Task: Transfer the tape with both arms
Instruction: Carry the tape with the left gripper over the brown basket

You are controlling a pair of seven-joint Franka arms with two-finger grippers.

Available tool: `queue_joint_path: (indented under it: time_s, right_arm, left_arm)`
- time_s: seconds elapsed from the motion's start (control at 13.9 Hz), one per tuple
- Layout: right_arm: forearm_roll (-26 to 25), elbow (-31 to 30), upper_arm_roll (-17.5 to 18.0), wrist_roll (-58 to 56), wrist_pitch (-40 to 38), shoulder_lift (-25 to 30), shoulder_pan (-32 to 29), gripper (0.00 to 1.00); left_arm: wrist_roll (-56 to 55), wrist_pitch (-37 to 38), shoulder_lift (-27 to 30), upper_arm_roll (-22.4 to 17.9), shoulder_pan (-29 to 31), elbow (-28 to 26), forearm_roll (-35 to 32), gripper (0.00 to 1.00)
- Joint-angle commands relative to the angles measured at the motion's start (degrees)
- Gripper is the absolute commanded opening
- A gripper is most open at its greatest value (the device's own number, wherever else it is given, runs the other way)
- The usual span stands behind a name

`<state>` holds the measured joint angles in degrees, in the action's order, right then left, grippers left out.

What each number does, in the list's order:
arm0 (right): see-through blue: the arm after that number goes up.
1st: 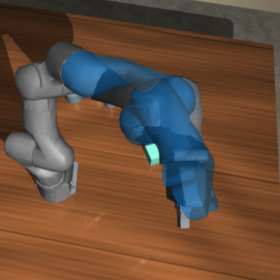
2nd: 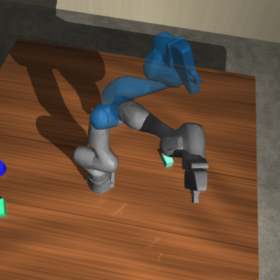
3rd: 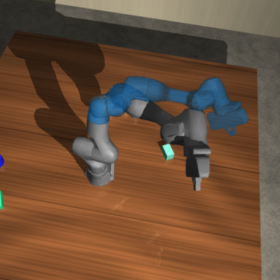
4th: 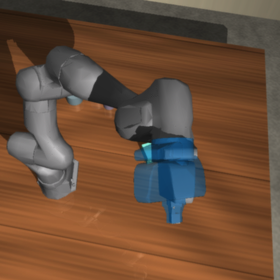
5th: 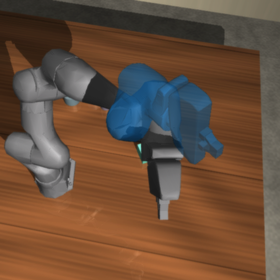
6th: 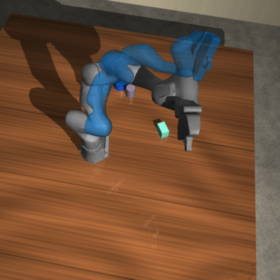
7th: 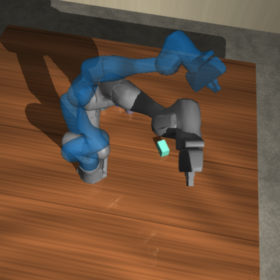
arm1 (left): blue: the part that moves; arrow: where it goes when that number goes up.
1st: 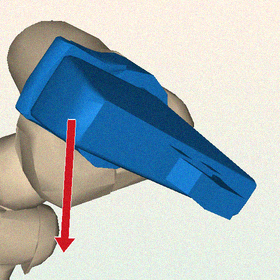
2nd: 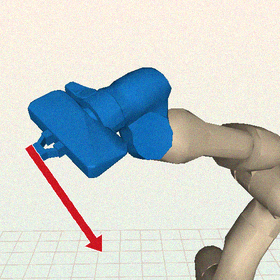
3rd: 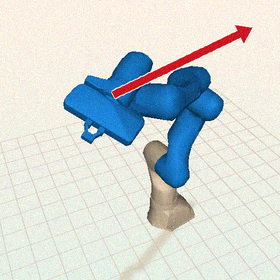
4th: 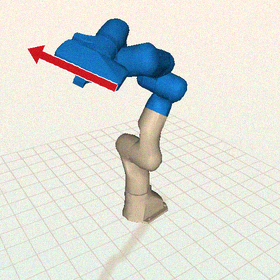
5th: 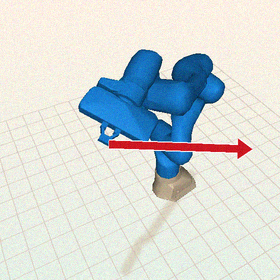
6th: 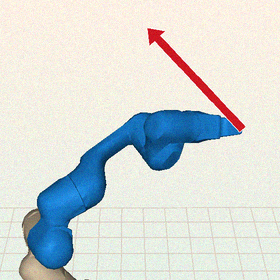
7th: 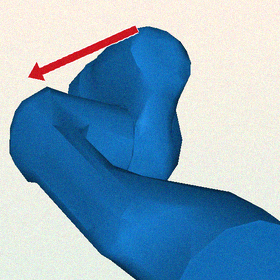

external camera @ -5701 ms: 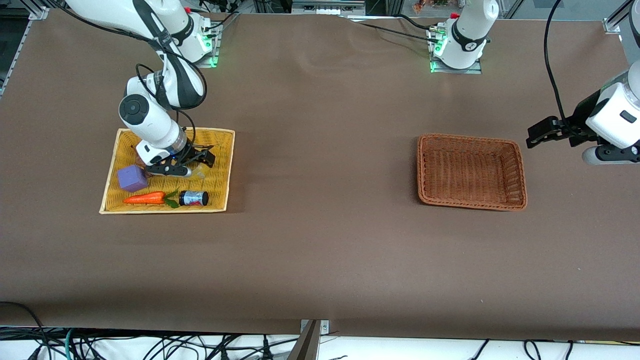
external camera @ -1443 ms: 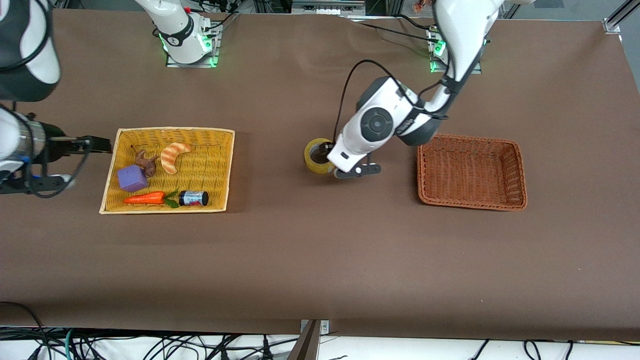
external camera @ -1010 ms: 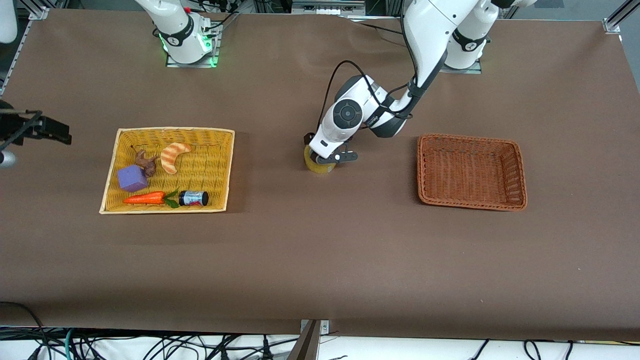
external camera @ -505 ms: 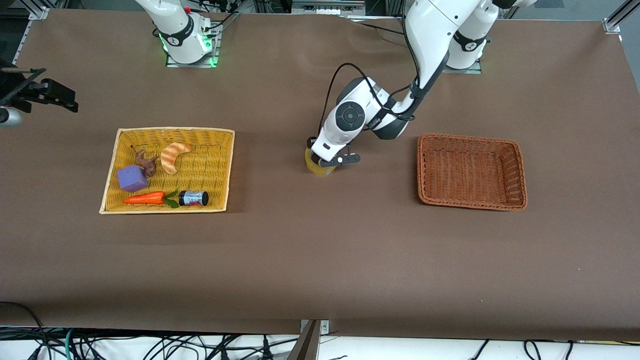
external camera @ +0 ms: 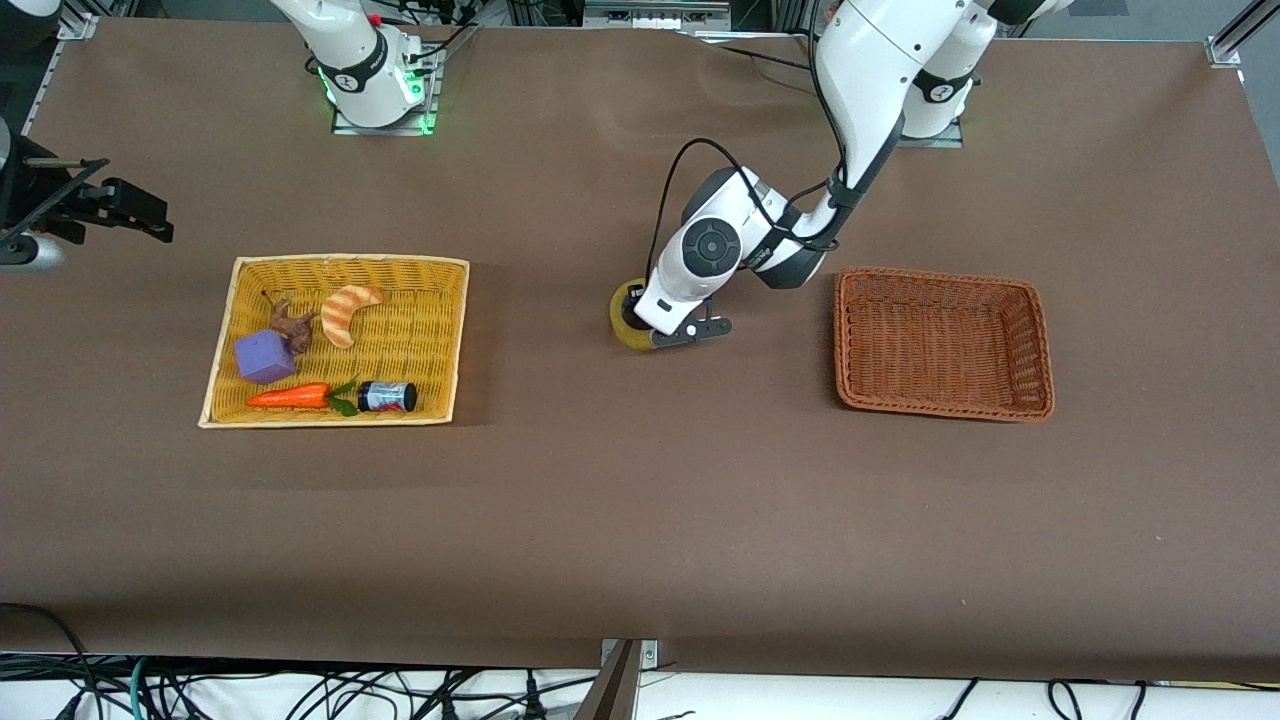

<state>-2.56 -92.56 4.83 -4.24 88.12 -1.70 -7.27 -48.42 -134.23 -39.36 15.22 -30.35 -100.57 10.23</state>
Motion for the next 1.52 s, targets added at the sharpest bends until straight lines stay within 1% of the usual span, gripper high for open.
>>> queue_joint_path:
  time_s: [0.0, 0.22, 0.36, 0.43, 0.58, 0.65, 0.79, 0.94, 1.08, 1.23, 1.3, 1.44]
  right_arm:
    - [0.9, 2.3, -1.6, -0.2, -0.2, -1.6, -0.6, 1.00]
    - [0.9, 2.3, -1.8, -0.3, -0.2, -1.6, -0.6, 1.00]
    - [1.0, 2.3, -1.7, -0.3, 0.1, -1.6, -0.5, 1.00]
    - [1.1, 2.3, -1.7, -0.3, 0.0, -1.8, -0.5, 1.00]
    - [1.0, 2.3, -1.7, -0.3, 0.2, -1.8, -0.5, 1.00]
    - [1.1, 2.3, -1.7, -0.3, 0.3, -1.9, -0.5, 1.00]
    - [1.1, 2.4, -1.5, -0.3, 0.3, -1.9, -0.2, 1.00]
    - [1.1, 2.4, -1.4, -0.2, 0.3, -1.9, 0.0, 1.00]
    - [1.1, 2.4, -1.4, -0.2, 0.3, -1.9, 0.0, 1.00]
    - [1.1, 2.4, -1.4, -0.2, 0.3, -1.9, -0.1, 1.00]
    - [1.1, 2.4, -1.4, -0.2, 0.3, -1.9, -0.1, 1.00]
    - [1.1, 2.4, -1.4, -0.2, 0.4, -1.9, -0.1, 1.00]
  left_arm:
    - [0.0, -0.1, -0.8, 0.2, 0.0, 1.2, -1.2, 0.00]
    - [1.0, 1.2, 0.2, 0.0, 0.9, 1.2, -1.2, 0.00]
    - [4.8, 6.8, 4.0, -0.5, 3.8, 1.2, -1.4, 0.00]
    - [7.4, 9.7, 6.5, -0.5, 6.2, 1.2, -3.2, 0.00]
    - [12.5, 17.9, 12.1, -0.1, 10.1, 1.3, -8.7, 0.00]
    - [16.0, 22.1, 15.1, -0.1, 12.0, 1.3, -9.4, 0.00]
    - [27.4, 29.6, 19.7, -0.1, 17.2, 1.2, -9.4, 0.00]
    - [39.8, 33.2, 22.8, -0.1, 24.4, 0.4, -9.5, 0.00]
    - [49.0, 33.9, 24.8, -0.1, 29.5, -2.0, -10.5, 0.00]
    - [52.4, 32.0, 25.2, 0.1, 33.5, -4.7, -12.9, 0.00]
    - [55.1, 28.6, 25.2, 0.1, 35.2, -7.1, -13.0, 0.00]
    - [60.4, 19.2, 24.4, 0.1, 38.6, -13.0, -13.0, 0.00]
